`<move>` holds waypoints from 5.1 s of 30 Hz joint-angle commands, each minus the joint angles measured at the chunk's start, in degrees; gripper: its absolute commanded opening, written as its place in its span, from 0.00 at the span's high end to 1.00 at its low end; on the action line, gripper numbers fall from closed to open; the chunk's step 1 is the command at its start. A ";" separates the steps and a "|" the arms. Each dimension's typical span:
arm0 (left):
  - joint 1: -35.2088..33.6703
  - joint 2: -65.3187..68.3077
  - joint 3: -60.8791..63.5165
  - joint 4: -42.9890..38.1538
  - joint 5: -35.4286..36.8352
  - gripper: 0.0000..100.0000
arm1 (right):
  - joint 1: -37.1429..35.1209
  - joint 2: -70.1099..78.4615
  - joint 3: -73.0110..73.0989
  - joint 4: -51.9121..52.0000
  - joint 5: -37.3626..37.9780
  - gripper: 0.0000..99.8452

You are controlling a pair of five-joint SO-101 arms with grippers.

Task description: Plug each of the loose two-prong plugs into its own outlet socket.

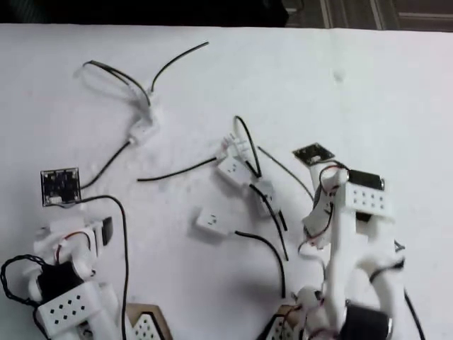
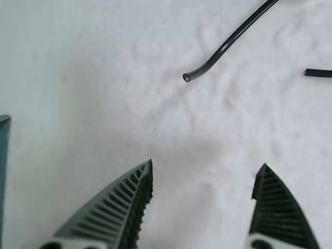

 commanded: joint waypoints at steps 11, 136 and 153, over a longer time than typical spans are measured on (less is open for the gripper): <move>4.26 -0.75 -3.52 -0.62 0.09 0.69 | -23.34 -31.60 -1.85 4.97 -13.63 0.98; 19.65 -20.09 -16.88 13.89 12.04 0.69 | -41.80 -28.79 -8.00 8.31 -32.79 0.98; 42.68 -20.09 -22.59 12.40 13.10 0.69 | -53.76 -52.09 1.14 -7.96 -35.60 0.98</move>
